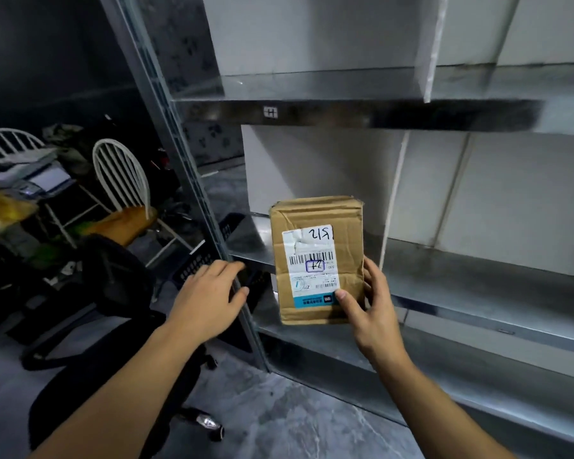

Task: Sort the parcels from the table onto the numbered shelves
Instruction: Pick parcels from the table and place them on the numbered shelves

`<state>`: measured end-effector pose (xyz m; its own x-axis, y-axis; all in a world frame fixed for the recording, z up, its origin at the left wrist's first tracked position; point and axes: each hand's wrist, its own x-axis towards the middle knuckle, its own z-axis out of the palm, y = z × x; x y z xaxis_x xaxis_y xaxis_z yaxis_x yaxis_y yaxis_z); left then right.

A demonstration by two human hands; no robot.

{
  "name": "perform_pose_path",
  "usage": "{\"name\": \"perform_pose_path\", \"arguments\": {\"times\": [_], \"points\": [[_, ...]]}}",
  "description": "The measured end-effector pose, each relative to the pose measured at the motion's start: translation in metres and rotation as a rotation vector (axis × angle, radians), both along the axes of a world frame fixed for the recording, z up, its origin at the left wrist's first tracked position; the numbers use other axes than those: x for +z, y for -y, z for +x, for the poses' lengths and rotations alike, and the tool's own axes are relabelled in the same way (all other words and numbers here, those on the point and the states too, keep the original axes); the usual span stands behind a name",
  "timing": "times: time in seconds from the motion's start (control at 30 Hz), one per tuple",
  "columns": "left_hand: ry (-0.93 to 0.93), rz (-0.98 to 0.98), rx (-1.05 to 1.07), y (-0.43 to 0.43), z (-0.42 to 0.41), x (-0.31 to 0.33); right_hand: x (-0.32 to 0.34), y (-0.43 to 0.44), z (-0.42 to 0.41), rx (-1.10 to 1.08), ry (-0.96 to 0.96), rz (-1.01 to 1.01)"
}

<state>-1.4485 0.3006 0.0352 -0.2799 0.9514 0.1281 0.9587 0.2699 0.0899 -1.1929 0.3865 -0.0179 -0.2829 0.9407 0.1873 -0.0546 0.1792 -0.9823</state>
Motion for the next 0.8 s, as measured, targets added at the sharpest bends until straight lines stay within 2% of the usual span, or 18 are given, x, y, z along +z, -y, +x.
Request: {"name": "perform_pose_path", "arguments": {"times": [0.3, 0.63, 0.8], "points": [[0.045, 0.002, -0.079, -0.033, -0.064, 0.003, 0.010, -0.044, -0.107, -0.155, 0.040, -0.026], [0.117, 0.010, -0.104, -0.101, -0.110, -0.007, -0.012, -0.142, -0.187, -0.233, 0.090, -0.109], [0.158, 0.002, -0.121, -0.128, -0.129, -0.023, -0.034, -0.174, -0.210, -0.202, 0.196, -0.145]]}}
